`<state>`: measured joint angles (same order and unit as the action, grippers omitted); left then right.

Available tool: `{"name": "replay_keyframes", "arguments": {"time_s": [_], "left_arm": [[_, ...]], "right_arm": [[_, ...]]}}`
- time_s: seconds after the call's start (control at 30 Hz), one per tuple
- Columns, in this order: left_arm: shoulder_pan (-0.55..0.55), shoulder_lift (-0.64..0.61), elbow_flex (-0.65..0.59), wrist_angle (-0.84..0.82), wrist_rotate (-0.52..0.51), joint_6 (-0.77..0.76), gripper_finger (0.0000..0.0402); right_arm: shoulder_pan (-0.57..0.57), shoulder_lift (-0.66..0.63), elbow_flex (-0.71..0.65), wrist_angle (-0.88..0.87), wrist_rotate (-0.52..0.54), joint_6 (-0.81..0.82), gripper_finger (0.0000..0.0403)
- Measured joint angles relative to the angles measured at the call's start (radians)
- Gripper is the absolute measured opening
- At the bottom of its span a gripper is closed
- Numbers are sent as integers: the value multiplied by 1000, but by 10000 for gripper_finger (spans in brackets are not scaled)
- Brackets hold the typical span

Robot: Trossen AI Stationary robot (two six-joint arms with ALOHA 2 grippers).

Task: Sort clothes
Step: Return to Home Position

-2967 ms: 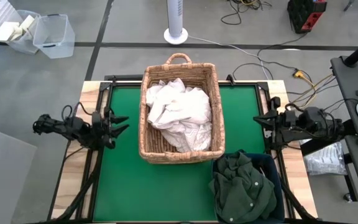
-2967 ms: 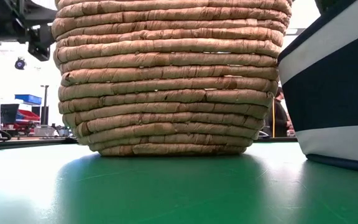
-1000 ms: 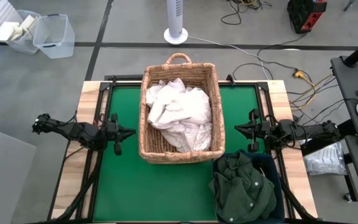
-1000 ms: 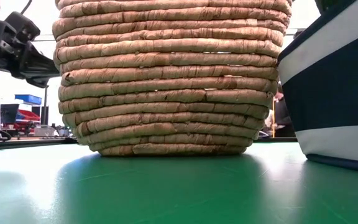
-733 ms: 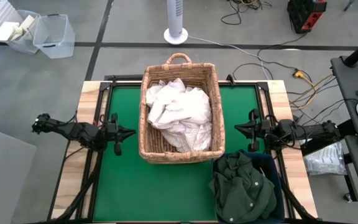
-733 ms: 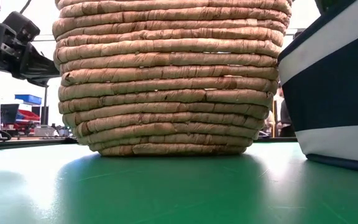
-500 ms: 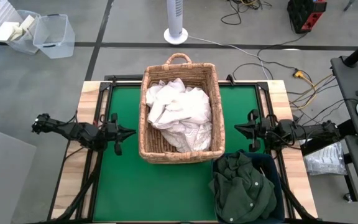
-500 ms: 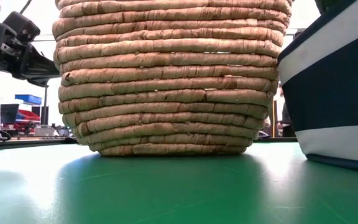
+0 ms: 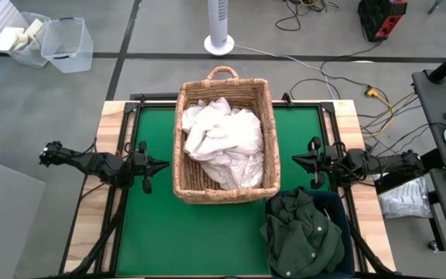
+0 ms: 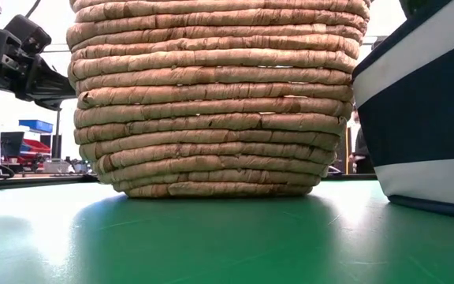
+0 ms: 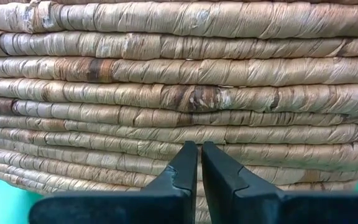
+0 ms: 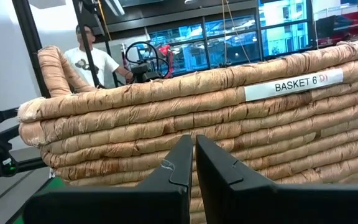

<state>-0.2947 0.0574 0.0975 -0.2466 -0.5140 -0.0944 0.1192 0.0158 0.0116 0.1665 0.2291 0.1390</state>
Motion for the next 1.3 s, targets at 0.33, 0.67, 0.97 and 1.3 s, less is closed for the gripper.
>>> {"name": "replay_keyframes", "arguments": {"time_s": [0.33,0.67,0.97,1.3], "left_arm": [[0,0,0,0,0,0,4],[0,0,1,-1,0,0,4],[0,0,1,-1,1,0,4],[0,0,1,-1,1,0,4]], "right_arm": [[0,0,0,0,0,0,13],[0,0,0,0,0,0,13],[0,0,0,-7,0,-108,13],[0,0,0,-6,0,-242,13]]}}
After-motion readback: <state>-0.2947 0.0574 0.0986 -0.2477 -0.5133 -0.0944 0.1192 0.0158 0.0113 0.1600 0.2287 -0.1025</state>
